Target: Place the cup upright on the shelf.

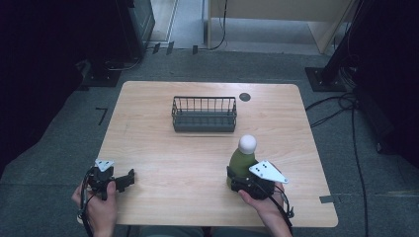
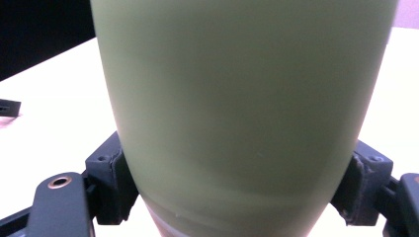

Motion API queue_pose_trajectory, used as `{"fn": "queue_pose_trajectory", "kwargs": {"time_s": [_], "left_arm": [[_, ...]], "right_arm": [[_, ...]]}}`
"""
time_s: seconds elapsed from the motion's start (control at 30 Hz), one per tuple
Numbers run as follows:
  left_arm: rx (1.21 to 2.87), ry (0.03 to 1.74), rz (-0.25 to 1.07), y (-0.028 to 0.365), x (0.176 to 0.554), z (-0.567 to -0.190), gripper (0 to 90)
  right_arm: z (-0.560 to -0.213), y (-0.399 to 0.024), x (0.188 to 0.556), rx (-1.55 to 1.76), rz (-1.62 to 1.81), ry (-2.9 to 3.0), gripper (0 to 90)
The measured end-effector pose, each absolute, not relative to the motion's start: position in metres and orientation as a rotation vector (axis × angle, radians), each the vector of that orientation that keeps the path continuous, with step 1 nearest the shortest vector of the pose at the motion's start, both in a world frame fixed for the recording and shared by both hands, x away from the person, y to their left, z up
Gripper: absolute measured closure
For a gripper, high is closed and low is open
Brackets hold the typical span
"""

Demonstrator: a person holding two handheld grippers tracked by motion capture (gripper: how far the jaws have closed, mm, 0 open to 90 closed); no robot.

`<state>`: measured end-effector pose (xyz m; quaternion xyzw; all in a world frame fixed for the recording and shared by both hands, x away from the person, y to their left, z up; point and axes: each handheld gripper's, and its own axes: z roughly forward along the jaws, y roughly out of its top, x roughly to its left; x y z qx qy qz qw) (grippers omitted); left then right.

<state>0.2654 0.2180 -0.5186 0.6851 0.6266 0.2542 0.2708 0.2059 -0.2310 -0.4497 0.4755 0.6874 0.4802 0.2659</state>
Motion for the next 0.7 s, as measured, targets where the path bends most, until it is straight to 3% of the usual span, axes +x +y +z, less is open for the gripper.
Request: {"fn": "queue_pose_trajectory", "kwargs": {"time_s": [0.7], "left_arm": [[1.846, 1.688, 0.684, 0.218, 0.265, -0.519, 0.0]], "right_arm": [[-0.422, -0.215, 0.225, 1.243, 1.358, 1.809, 20.1]]}}
